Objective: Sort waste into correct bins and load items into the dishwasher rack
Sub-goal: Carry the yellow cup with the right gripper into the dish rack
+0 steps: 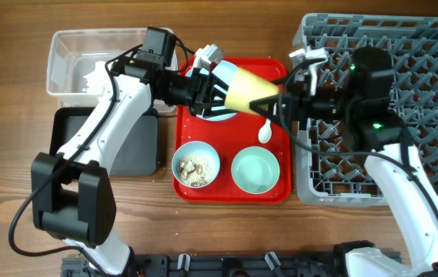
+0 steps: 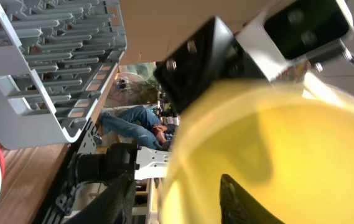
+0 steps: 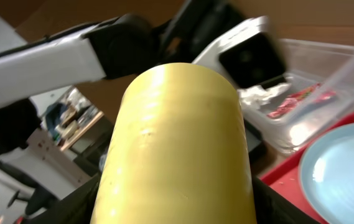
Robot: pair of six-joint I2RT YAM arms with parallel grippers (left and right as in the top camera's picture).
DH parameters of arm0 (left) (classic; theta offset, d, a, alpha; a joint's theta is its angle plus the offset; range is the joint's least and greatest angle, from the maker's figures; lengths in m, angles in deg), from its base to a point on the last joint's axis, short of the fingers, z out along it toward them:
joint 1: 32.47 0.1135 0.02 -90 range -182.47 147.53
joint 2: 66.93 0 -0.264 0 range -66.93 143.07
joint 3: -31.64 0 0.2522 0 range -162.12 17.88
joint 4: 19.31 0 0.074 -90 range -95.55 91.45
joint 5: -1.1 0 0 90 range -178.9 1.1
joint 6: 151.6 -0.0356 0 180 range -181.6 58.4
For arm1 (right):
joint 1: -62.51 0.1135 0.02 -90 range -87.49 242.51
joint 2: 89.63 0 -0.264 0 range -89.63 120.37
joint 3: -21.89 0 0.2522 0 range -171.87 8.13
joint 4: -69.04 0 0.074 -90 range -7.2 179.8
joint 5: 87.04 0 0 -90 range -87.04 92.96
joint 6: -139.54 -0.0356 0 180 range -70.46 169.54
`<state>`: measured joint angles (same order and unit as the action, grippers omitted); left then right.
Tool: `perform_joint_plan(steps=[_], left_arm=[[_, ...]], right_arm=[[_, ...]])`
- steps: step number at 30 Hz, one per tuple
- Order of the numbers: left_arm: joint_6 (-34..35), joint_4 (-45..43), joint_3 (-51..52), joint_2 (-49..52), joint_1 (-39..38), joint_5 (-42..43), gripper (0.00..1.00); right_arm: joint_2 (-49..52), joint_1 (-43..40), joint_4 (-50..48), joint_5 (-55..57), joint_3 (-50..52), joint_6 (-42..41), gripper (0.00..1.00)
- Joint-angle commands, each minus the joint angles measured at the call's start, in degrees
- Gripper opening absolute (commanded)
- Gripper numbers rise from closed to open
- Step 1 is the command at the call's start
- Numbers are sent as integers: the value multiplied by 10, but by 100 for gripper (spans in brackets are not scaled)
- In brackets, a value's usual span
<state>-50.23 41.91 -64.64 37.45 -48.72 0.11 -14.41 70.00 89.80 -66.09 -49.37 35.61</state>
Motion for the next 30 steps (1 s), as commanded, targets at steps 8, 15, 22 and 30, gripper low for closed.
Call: perform_joint_plan(steps=[8,15,22,30], left_arm=[[-7,-1,-7,-10,-1,-111,55],[-7,4,-7,-10,-1,-275,59],[-7,59,-7,-10,-1,-461,63],[-7,106,-7,-10,-1,-590,68]], right_arm=[[-82,-177,205,148,-10,-32,45],[-157,-207,439,359,-37,-10,42],[-155,-207,646,561,-124,-28,43],[-91,-205,707,620,-121,-30,43]])
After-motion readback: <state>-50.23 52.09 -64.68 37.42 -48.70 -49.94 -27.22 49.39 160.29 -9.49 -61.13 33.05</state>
